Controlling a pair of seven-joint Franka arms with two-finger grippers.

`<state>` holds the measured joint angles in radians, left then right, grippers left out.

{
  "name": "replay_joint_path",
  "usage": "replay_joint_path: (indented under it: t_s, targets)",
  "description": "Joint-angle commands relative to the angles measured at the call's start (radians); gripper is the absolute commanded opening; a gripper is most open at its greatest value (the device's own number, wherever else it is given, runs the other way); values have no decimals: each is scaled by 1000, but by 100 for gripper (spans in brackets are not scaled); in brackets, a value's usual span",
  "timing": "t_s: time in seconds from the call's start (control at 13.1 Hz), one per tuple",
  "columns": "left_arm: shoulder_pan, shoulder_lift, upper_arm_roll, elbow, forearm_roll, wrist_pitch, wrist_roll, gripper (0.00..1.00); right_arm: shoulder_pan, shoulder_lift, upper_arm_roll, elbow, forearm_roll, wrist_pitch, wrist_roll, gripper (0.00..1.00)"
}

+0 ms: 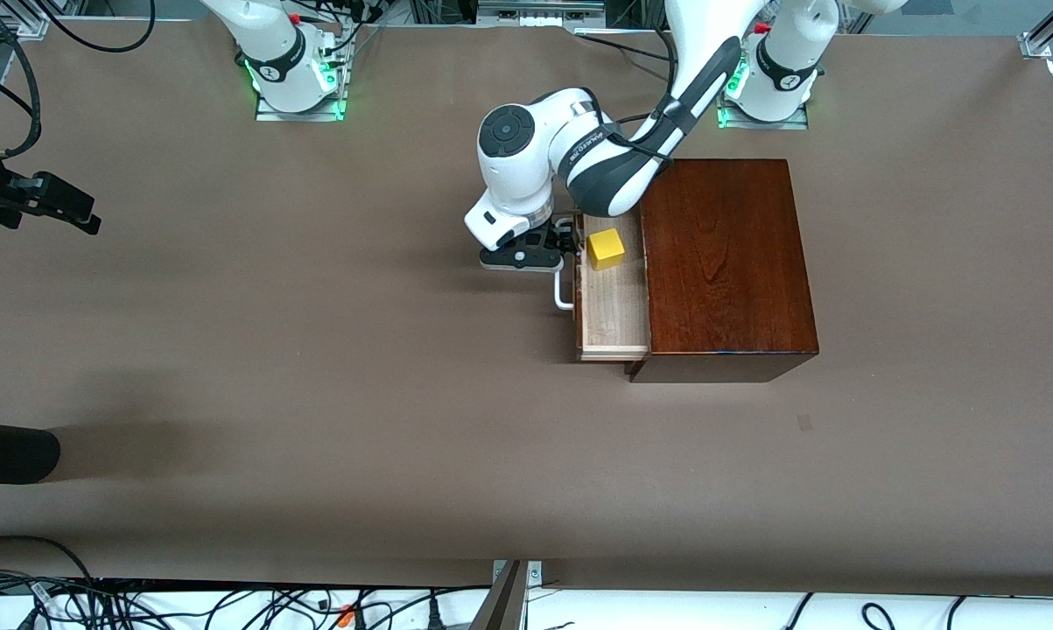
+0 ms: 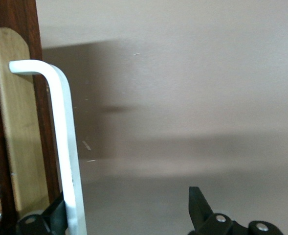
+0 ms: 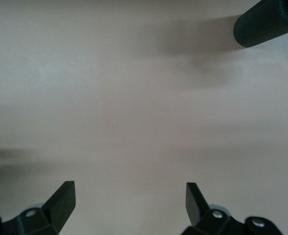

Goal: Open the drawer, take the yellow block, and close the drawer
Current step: 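Pull the drawer handle outward with the left gripper to open it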

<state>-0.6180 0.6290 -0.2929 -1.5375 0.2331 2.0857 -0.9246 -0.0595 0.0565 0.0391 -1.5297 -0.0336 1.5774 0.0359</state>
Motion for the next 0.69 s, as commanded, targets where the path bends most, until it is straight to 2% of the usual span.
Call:
replay_joint_path:
  t_s: [0.0,0.31,0.46,0.61]
  targets:
    - [-14,40,-5,59,-29,40,19,100,3,-4,-1,8,11,-14,1,100]
    - [-14,5,-3,59,-14,24,27,100,3,-4,-1,10,12,-14,1,100]
    - [-12,-23,-5,60,-12,-45,29,100,3,-7,-1,10,11,-14,-1,100]
    - [-8,-63,-5,100,-12,-137,35,100,4,-7,1,16,12,-14,2,100]
